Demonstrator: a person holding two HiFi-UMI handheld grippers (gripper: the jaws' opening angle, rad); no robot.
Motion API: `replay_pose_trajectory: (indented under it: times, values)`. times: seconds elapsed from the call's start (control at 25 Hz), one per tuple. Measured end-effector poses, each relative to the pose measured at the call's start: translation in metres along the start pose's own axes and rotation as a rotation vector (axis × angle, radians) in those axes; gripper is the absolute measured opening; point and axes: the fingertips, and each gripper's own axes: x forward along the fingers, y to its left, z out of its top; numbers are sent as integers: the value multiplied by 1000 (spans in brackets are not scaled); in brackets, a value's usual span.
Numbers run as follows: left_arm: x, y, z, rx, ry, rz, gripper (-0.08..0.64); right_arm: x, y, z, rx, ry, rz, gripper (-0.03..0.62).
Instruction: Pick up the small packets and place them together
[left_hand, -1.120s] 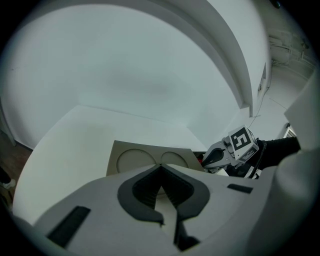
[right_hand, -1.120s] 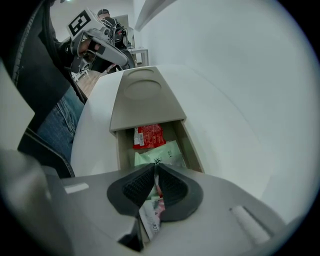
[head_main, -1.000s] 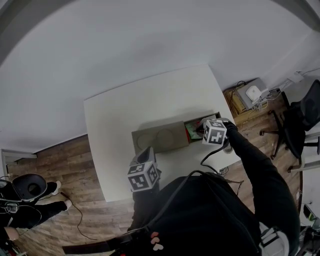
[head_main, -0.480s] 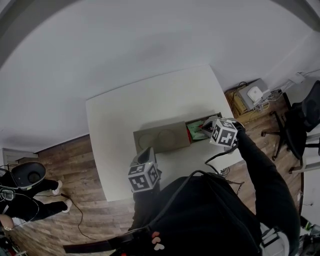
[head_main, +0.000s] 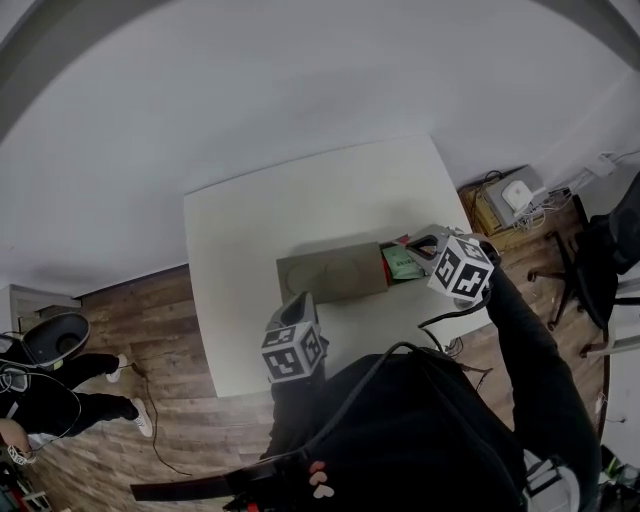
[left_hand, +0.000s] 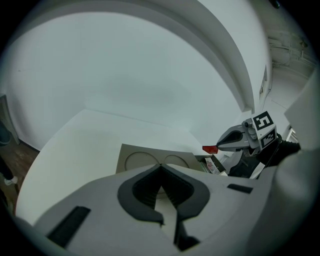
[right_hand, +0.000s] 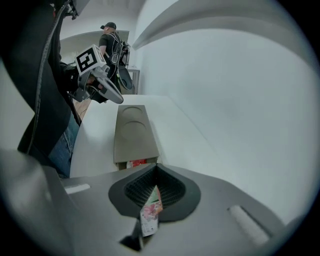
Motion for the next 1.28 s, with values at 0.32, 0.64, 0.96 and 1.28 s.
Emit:
replay_pose_trajectory:
  times: [0.32,0.64,0.96,1.28]
  values:
    - [-14,9,-2,-25,-21,23,-1,16,6,80,-126,-129,-10,2]
    - [-37,30,-14,-74,-47,72,0,51,33,153,-224,-246,10,2]
    - [-52,51,-25,-118,-46,108,-2,94,70,201,-324,-277,61,2]
    - [-57,63,-26,-131,-43,116,-2,119,90,211,-340,-253,125,2]
